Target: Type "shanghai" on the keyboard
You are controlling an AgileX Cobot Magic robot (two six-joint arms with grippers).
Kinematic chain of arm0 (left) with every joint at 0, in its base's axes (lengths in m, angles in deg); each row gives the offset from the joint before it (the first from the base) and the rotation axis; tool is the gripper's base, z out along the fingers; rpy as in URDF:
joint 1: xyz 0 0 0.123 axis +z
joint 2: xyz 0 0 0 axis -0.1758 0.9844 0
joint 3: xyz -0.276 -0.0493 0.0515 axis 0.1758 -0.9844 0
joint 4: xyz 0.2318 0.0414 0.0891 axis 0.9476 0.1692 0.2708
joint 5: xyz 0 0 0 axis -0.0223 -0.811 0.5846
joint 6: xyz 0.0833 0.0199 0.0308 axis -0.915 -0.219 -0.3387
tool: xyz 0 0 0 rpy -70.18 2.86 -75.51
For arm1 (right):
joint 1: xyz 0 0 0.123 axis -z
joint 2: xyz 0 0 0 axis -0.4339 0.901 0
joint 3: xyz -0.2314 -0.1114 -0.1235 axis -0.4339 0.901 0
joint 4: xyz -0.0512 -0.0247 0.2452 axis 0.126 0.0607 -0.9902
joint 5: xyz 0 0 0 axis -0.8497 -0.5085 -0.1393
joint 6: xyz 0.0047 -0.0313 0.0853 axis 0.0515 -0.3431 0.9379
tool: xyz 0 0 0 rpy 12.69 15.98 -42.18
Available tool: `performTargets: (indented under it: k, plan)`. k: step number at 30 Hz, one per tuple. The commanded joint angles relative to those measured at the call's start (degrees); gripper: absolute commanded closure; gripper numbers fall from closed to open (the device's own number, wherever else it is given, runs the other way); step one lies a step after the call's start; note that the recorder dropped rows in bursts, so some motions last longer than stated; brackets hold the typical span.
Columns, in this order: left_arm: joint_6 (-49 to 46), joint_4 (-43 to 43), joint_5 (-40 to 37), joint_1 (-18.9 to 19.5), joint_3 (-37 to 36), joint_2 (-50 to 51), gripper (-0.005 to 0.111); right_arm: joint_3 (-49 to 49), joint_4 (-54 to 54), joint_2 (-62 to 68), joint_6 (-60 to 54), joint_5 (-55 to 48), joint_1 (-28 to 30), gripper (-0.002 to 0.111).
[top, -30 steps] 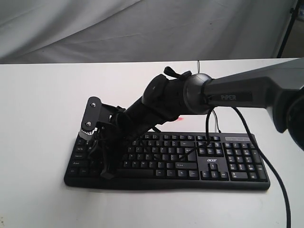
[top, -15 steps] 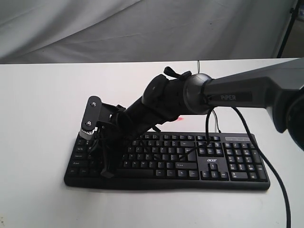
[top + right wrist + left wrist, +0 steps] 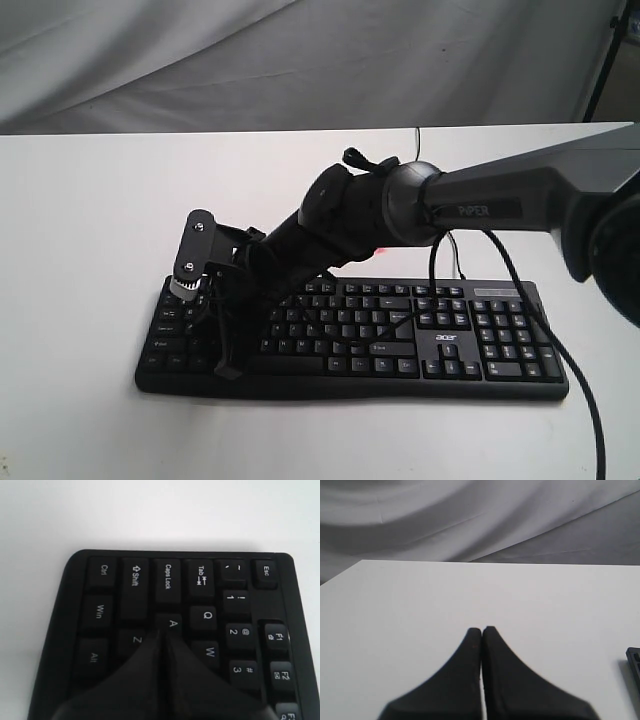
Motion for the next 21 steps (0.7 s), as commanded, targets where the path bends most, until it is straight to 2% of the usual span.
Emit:
performTargets:
  k: [1, 21]
  plan:
    - [0.1, 0.0, 0.4, -0.2, -0.3, -0.3, 0.106, 0.0, -0.1, 0.0, -0.4, 0.4, 0.5, 0.108]
    - [0.1, 0.0, 0.4, -0.2, -0.3, -0.3, 0.106, 0.0, 0.1, 0.9, -0.4, 0.8, 0.5, 0.108]
